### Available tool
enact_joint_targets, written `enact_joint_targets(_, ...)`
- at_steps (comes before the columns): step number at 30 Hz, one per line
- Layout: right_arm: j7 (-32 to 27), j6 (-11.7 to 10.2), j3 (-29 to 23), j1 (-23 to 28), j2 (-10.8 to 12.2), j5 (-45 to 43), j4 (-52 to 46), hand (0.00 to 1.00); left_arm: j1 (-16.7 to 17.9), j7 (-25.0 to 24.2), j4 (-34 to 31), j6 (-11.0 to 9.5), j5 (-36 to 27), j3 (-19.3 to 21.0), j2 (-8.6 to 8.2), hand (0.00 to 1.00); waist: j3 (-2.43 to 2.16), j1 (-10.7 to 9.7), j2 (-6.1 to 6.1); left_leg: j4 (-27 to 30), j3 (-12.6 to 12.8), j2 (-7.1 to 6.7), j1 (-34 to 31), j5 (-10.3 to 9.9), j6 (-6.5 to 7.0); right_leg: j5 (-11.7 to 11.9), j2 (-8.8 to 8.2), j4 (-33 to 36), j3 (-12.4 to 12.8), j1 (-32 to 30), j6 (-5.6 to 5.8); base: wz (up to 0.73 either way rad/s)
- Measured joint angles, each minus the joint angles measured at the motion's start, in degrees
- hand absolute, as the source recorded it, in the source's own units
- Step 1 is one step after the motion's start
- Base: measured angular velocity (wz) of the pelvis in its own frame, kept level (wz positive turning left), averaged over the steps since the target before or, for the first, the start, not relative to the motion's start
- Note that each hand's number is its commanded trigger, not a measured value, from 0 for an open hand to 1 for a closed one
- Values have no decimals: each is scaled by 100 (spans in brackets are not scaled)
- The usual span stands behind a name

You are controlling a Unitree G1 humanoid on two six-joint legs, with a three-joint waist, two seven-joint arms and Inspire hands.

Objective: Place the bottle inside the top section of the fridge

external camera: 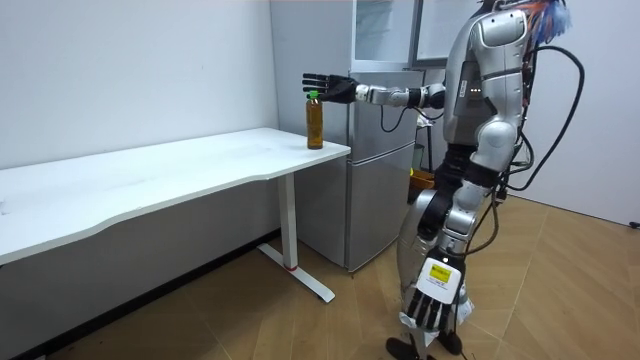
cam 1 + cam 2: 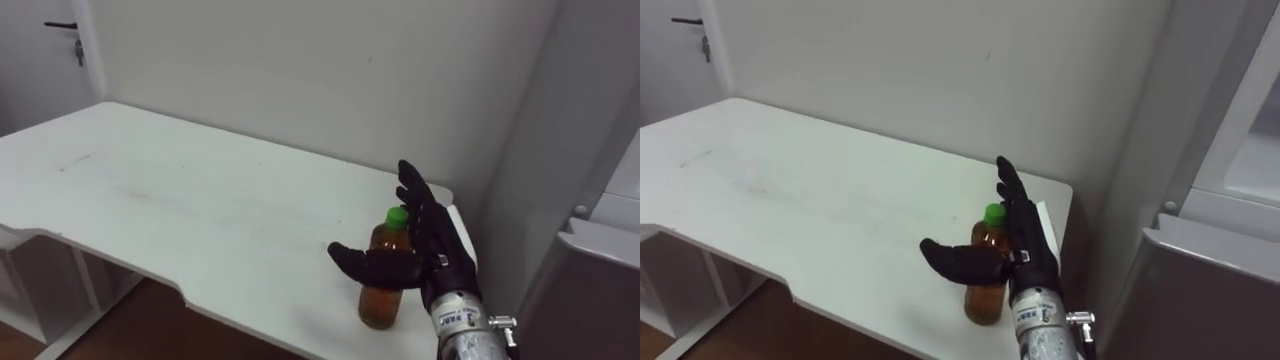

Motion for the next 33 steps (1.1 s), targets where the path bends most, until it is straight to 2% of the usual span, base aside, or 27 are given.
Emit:
enact_joint_targets(6, -127, 12, 0, -229, 107, -122, 406, 0, 141, 73, -257, 225, -1, -88, -14, 0, 12, 16, 17, 2, -29, -4, -16, 2, 0, -4, 0, -17, -67, 13, 3, 4)
enact_joint_targets(11, -266, 210, 64, -265, 157, -192, 722, 0, 267, 101, -554, 365, 1, -176, -38, 0, 30, 27, 43, 1, -28, -12, -23, 2, 0, -11, -4, -25, -73, 10, 11, 1)
enact_joint_targets(14, -302, 350, 85, -265, 224, -167, 943, 0, 264, 111, -635, 403, -3, -212, -50, 0, 59, 19, 93, 7, -30, -15, -50, 4, 4, -13, -8, -23, -72, -17, 13, 0)
enact_joint_targets(16, -347, 426, 92, -264, 246, -174, 1018, 0, 271, 118, -709, 405, 2, -210, -51, 0, 52, 29, 117, 2, -31, -19, -84, 8, 8, -15, -12, -18, -70, -60, 15, 0)
enact_joint_targets(23, -596, 464, 82, -265, 244, -174, 1017, 0, 320, 115, -848, 446, -5, -208, -89, 0, 47, 15, 148, -8, -137, -40, -128, 12, 12, -12, -19, 4, -138, -90, 18, 7)
enact_joint_targets(28, -737, 465, 84, -265, 225, -172, 1034, 0, 344, 112, -935, 447, -125, -210, -124, 0, 10, 19, 201, -27, -125, -43, -119, 19, 17, -10, -28, 19, -116, -83, 23, 1)
enact_joint_targets(33, -792, 492, 81, -264, 204, -163, 1102, 0, 344, 112, -948, 441, -136, -212, -127, 0, 3, 4, 208, -96, -121, -57, -109, 71, 25, -10, -51, 31, -119, -102, 23, 0)
